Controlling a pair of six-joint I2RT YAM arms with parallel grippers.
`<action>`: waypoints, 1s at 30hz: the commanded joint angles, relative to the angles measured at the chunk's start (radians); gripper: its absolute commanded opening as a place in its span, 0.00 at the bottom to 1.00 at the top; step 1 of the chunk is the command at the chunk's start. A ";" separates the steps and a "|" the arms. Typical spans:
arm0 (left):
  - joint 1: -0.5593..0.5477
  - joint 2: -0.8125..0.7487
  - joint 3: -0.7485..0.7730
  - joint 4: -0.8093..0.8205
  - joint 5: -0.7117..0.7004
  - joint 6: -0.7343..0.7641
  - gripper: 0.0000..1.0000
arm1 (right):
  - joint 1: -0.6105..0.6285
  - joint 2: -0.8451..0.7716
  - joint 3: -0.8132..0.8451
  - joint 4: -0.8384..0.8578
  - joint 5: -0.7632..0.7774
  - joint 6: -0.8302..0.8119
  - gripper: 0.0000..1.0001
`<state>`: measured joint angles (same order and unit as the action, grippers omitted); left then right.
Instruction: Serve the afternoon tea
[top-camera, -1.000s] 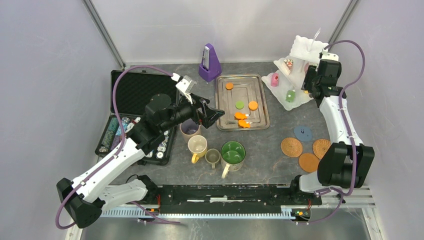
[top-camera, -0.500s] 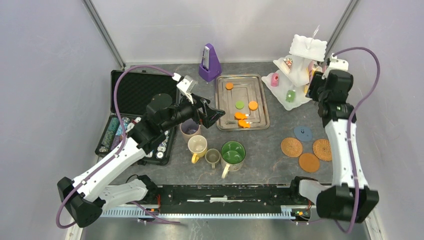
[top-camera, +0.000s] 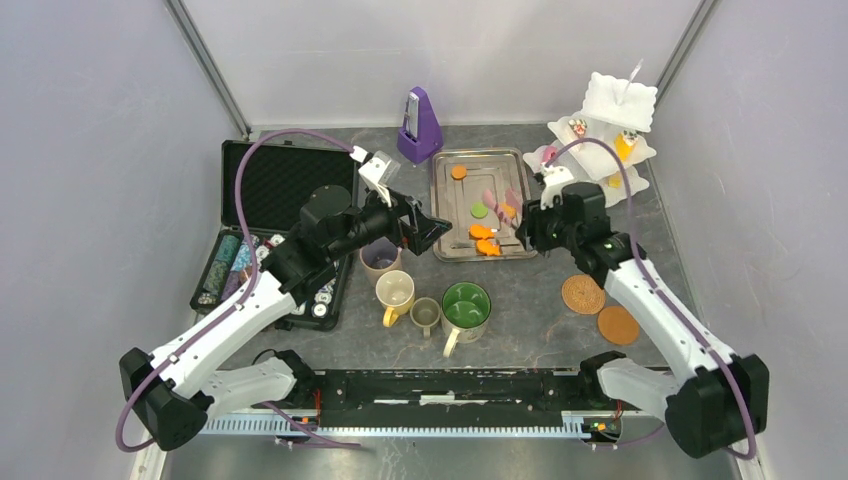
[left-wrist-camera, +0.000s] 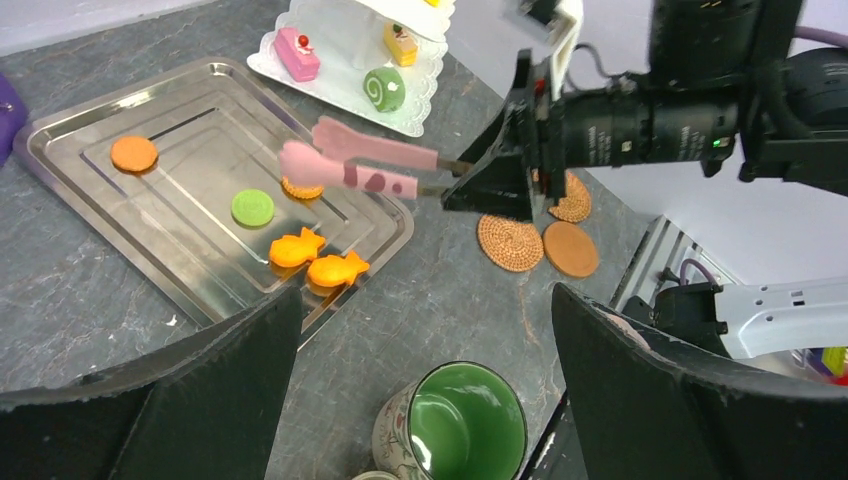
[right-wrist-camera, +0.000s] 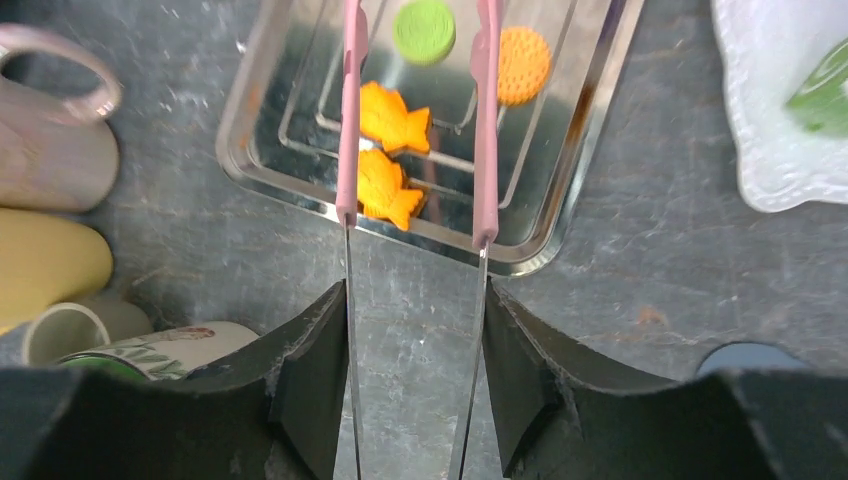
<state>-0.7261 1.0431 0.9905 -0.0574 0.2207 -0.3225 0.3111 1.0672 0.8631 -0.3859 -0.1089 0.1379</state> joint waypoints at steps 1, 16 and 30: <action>-0.003 0.005 0.039 0.014 -0.020 0.049 1.00 | 0.042 0.076 -0.010 0.039 0.058 0.012 0.54; -0.003 -0.008 0.042 0.010 -0.023 0.060 1.00 | 0.066 0.238 0.044 0.008 0.271 -0.046 0.58; 0.157 0.007 0.012 0.127 0.110 -0.061 1.00 | 0.083 0.344 0.046 0.113 0.276 -0.029 0.58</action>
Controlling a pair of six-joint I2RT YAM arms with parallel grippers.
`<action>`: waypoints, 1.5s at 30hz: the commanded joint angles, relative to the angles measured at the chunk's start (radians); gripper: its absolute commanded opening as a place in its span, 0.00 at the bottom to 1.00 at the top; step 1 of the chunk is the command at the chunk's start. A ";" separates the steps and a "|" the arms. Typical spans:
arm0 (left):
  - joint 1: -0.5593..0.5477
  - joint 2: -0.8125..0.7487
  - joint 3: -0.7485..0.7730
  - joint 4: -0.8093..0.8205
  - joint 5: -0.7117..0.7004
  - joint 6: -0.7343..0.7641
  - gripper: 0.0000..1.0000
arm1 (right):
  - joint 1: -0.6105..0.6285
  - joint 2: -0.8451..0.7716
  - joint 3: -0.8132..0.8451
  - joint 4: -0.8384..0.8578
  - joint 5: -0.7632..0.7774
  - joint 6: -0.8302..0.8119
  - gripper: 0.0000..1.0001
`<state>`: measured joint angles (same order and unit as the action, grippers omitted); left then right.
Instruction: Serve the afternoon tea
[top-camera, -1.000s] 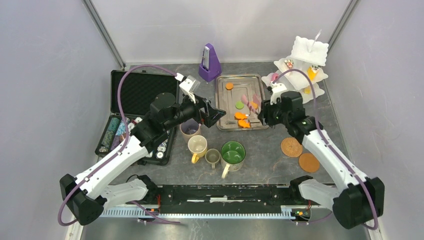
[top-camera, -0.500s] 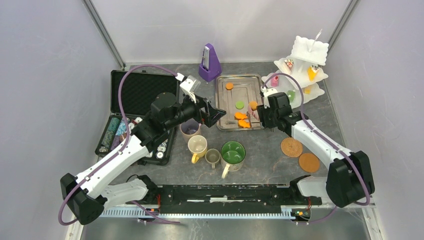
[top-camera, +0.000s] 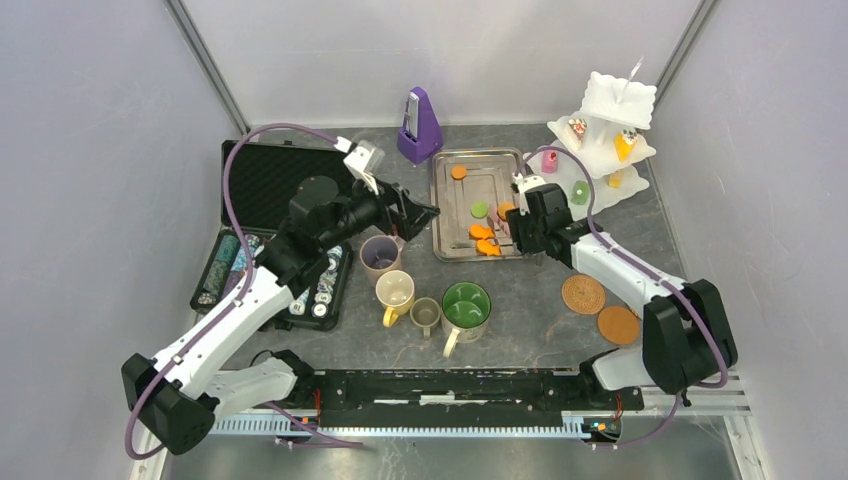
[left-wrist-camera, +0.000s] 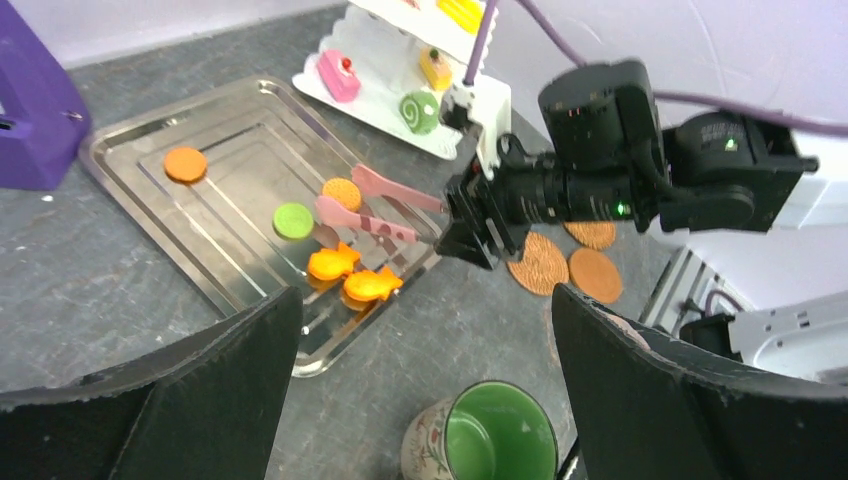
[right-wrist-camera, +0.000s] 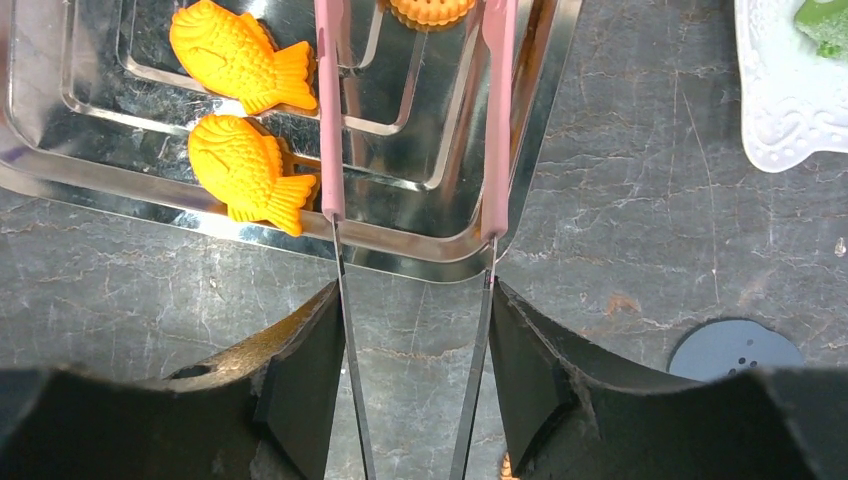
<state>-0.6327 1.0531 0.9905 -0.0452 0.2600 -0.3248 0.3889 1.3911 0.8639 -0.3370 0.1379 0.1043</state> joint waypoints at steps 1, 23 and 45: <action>0.085 0.003 0.007 0.124 0.081 -0.063 1.00 | 0.005 0.032 0.052 0.057 0.036 0.007 0.58; 0.124 0.033 0.022 0.076 0.040 -0.035 0.97 | 0.006 -0.066 0.113 -0.061 0.023 -0.026 0.32; 0.076 0.023 0.017 0.081 0.039 -0.043 0.98 | -0.124 0.071 0.977 -0.423 0.216 -0.084 0.32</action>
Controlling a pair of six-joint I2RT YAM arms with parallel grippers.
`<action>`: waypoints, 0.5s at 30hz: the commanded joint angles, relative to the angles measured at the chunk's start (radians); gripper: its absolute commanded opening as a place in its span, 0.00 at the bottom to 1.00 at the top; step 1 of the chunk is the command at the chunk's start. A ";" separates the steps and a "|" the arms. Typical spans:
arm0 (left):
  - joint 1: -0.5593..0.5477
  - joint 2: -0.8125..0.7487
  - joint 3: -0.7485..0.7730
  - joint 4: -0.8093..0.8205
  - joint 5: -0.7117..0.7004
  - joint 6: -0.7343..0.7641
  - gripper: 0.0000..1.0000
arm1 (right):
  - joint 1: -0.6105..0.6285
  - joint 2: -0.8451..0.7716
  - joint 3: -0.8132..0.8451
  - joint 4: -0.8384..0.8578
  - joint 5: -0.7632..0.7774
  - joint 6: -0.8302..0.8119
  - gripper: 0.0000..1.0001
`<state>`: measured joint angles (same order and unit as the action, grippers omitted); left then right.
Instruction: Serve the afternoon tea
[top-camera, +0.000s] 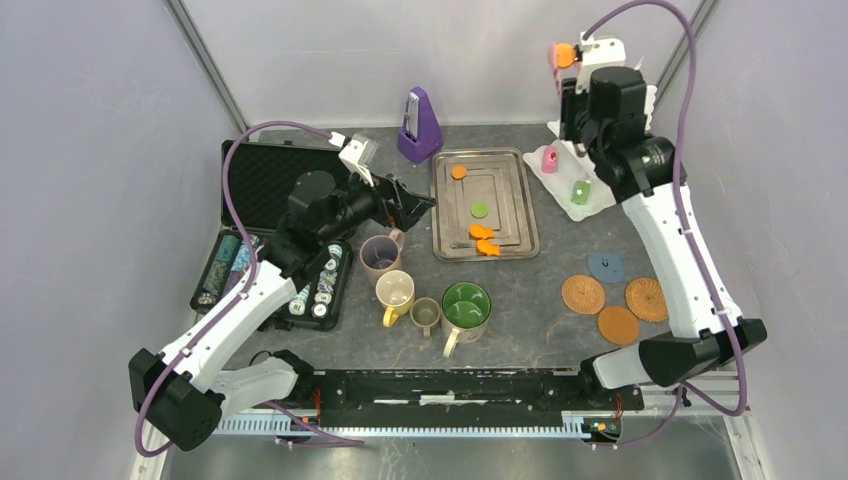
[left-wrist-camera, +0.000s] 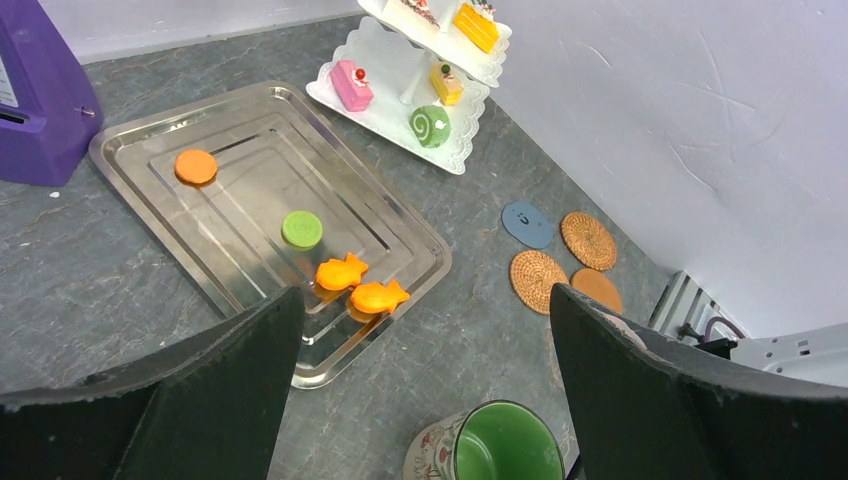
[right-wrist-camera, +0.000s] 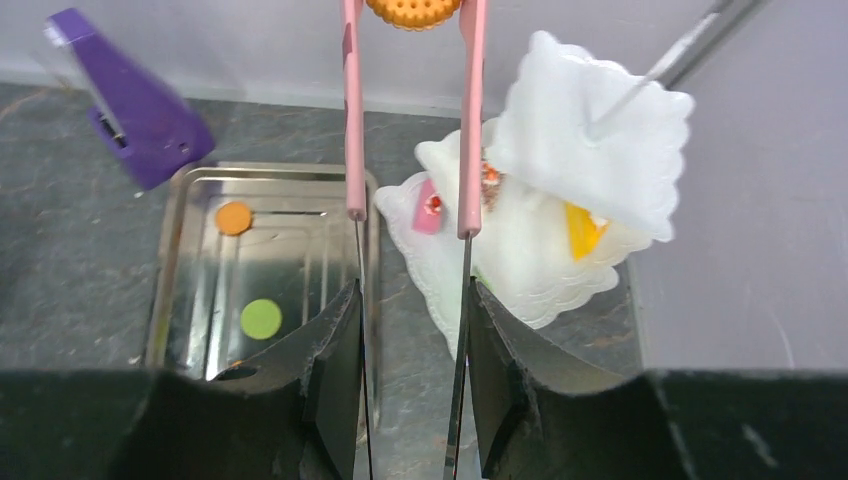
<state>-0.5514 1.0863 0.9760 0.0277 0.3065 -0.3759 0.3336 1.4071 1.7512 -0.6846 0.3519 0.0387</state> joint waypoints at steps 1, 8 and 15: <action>-0.007 -0.011 0.032 0.008 -0.009 0.008 0.98 | -0.101 0.063 0.106 -0.088 -0.030 -0.013 0.32; -0.027 -0.007 0.031 0.003 -0.015 0.014 0.99 | -0.207 0.091 0.138 -0.124 -0.134 -0.003 0.32; -0.028 -0.001 0.033 0.003 -0.013 0.014 0.99 | -0.261 0.100 0.117 -0.120 -0.132 -0.015 0.33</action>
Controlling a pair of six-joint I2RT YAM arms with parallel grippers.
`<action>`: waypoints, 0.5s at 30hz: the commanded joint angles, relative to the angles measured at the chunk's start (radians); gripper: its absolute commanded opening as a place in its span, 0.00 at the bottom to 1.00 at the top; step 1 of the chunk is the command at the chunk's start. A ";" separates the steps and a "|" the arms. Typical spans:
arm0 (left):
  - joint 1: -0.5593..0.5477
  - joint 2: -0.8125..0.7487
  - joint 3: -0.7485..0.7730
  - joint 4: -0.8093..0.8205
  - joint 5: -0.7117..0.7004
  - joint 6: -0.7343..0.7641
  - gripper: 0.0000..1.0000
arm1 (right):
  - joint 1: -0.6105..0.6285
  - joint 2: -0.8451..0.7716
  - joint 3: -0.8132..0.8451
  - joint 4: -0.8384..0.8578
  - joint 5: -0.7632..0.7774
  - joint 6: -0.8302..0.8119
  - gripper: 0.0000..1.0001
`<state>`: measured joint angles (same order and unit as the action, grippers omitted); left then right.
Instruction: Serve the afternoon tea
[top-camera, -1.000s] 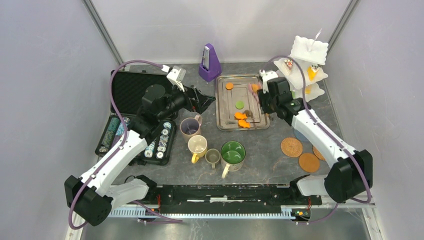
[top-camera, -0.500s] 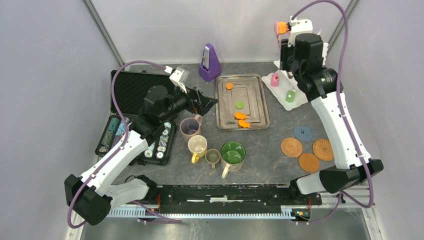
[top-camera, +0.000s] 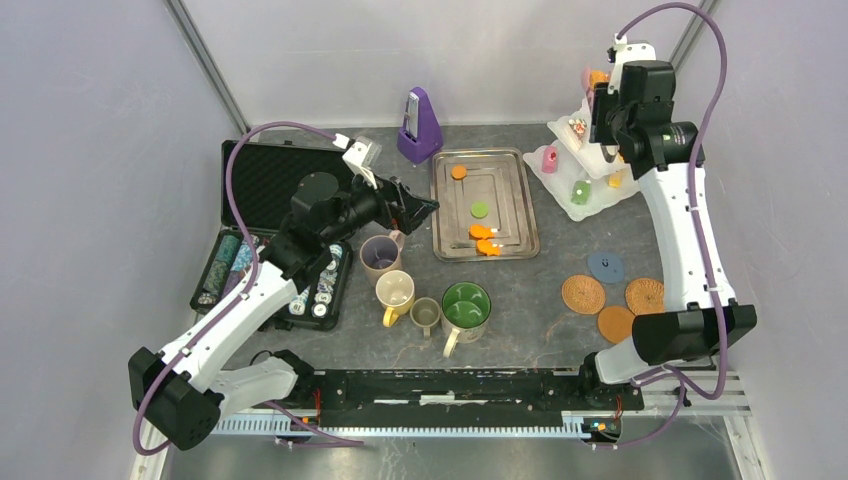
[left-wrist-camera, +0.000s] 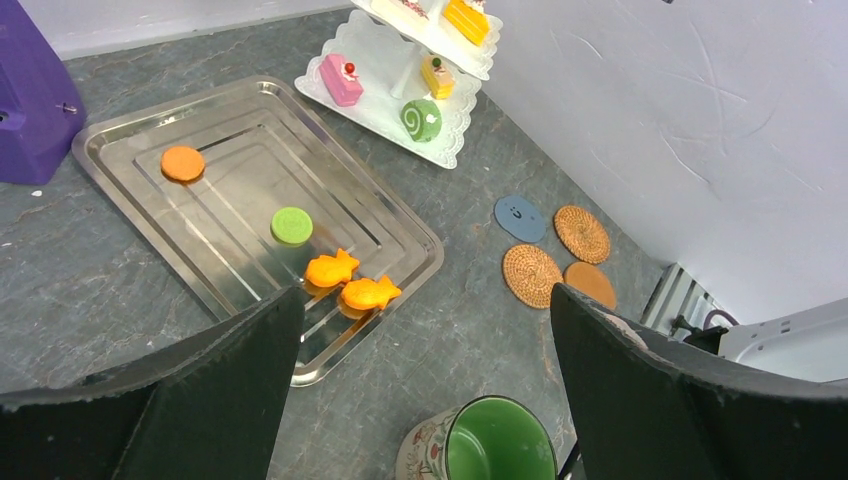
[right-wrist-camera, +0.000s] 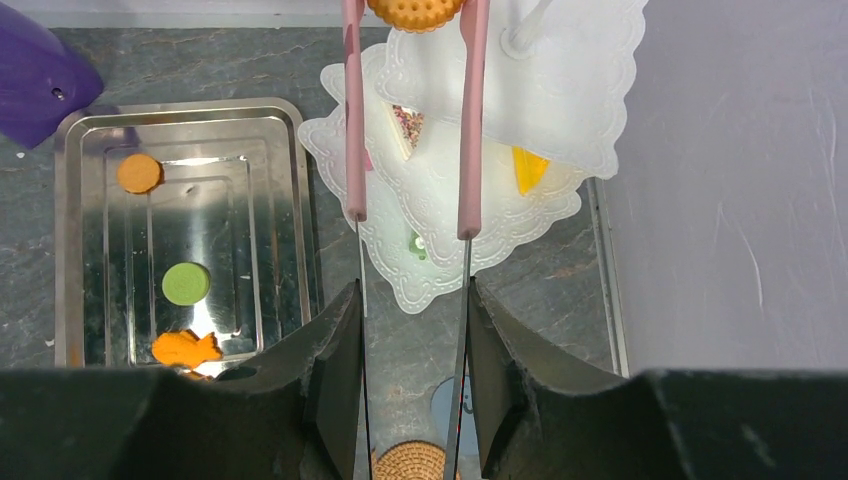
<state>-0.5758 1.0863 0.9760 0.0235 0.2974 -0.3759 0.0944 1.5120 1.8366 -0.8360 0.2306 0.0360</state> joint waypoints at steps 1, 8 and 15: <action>-0.004 0.001 0.032 0.006 -0.006 0.015 0.99 | -0.028 -0.001 0.028 0.031 -0.008 -0.013 0.34; -0.004 0.007 0.033 0.004 -0.006 0.017 0.99 | -0.062 0.021 0.011 0.048 -0.034 -0.024 0.37; -0.004 0.006 0.036 -0.005 -0.014 0.028 0.99 | -0.084 0.038 -0.015 0.054 -0.048 -0.027 0.42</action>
<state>-0.5758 1.0889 0.9760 0.0124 0.2932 -0.3756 0.0177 1.5517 1.8332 -0.8322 0.1986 0.0204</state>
